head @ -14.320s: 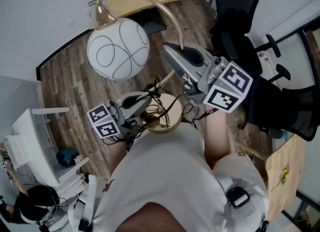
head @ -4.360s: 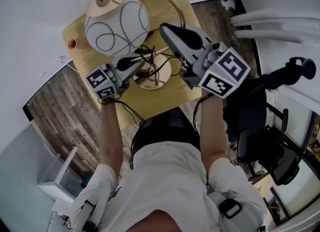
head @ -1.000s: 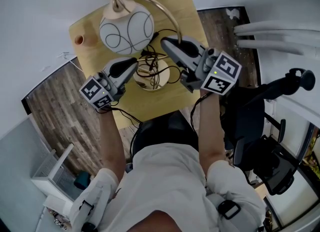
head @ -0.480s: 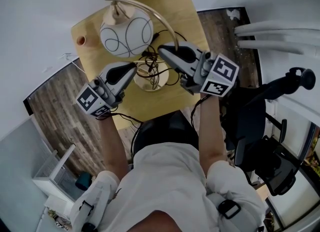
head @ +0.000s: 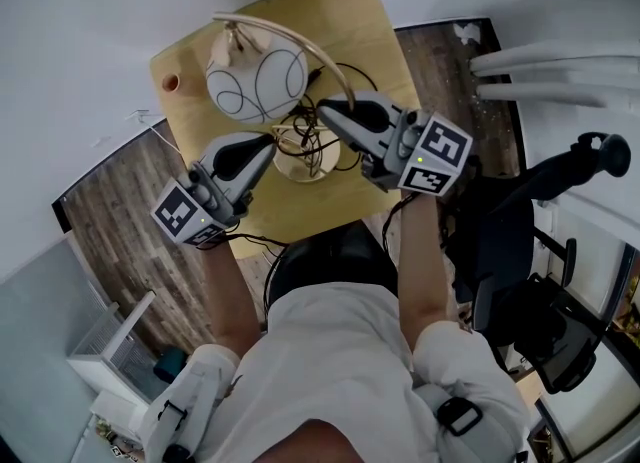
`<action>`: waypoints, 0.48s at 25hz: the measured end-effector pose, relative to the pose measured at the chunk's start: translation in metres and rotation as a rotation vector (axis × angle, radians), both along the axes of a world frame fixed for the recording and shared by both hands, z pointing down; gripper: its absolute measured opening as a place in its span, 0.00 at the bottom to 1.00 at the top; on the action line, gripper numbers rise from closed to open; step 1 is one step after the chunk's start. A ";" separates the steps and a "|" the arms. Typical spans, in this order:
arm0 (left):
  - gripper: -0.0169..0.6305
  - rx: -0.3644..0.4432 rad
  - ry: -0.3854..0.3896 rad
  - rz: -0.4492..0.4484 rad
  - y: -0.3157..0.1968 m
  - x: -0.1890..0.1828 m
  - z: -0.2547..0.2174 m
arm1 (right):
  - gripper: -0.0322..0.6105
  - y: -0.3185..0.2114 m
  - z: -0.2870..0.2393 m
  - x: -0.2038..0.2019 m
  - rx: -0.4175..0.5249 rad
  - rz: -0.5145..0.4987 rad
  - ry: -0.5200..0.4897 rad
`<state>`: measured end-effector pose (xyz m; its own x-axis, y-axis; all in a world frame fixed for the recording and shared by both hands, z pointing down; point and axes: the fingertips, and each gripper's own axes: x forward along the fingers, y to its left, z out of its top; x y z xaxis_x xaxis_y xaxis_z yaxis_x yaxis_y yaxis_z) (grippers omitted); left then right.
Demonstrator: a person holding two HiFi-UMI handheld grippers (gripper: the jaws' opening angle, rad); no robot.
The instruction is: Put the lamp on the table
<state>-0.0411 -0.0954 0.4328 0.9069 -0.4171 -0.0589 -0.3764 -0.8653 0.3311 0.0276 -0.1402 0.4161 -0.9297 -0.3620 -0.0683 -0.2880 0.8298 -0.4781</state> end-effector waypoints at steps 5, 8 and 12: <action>0.05 0.030 -0.009 -0.001 0.010 0.001 -0.016 | 0.06 0.012 -0.001 0.000 0.017 -0.016 0.000; 0.05 0.041 -0.018 0.007 0.018 0.001 -0.025 | 0.07 0.021 -0.003 -0.003 0.020 -0.030 0.000; 0.04 0.058 -0.025 0.006 0.024 0.002 -0.038 | 0.08 0.031 -0.002 -0.005 0.020 -0.042 0.002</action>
<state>-0.0394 -0.0714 0.3953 0.9109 -0.4083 -0.0595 -0.3789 -0.8848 0.2711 0.0221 -0.1097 0.4144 -0.9441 -0.3213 -0.0735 -0.2534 0.8504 -0.4611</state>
